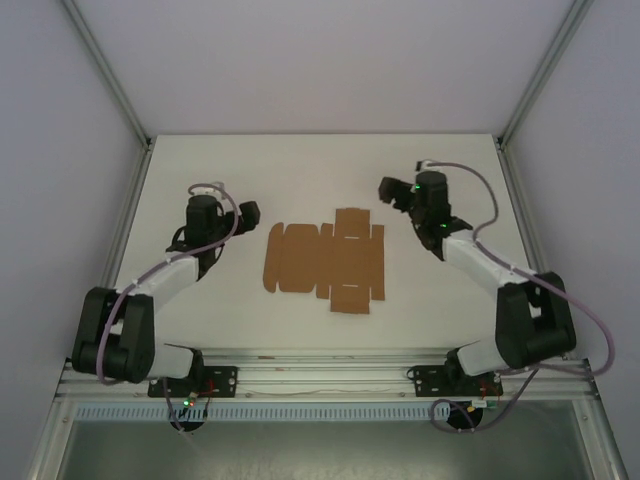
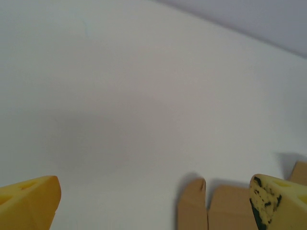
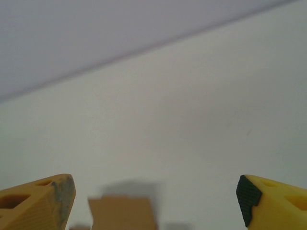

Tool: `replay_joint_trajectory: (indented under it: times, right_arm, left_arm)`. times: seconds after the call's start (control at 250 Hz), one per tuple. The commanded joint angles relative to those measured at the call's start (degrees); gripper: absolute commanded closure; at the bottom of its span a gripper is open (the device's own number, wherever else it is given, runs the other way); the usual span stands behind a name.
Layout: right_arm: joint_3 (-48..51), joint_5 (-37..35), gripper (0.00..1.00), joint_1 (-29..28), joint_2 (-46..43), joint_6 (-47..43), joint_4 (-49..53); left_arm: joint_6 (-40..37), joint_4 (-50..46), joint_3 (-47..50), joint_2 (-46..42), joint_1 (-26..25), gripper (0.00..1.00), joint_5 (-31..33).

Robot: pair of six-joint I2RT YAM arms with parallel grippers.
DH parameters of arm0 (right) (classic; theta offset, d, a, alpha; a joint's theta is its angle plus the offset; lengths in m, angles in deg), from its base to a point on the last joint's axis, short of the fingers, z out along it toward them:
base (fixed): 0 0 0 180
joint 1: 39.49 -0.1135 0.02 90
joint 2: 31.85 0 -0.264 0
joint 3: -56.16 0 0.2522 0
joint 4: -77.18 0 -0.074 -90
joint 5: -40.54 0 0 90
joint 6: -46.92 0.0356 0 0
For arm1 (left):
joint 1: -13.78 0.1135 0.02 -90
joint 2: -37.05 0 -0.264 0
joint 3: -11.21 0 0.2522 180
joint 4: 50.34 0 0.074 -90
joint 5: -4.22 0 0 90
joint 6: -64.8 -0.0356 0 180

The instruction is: Assemble paper box

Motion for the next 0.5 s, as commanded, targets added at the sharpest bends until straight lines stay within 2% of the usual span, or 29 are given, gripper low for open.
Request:
replay_joint_trajectory:
  times: [0.0,0.268,0.328,0.42,0.496]
  right_arm:
    - [-4.4,3.9,0.20,-3.1,4.5,3.5,14.3]
    - [-6.9,10.3,0.45,-3.9,14.1,5.0,23.0]
    - [-6.8,10.9,0.54,-4.0,16.1,4.9,23.2]
    - [-6.9,12.0,0.55,-4.0,18.5,4.8,23.2]
    - [-7.3,10.0,0.56,-3.9,20.1,4.6,24.4]
  left_arm:
    - [4.0,-6.1,-3.4,3.2,-1.0,0.00,-9.0]
    - [5.2,-12.3,-6.3,9.4,-2.7,0.00,-18.5]
    - [5.1,-14.1,-7.3,11.2,-3.1,0.00,-20.3]
    - [4.7,-17.5,-9.0,13.8,-3.3,0.00,-20.8]
    - [4.8,-18.0,-9.3,15.6,-3.5,0.00,-21.3]
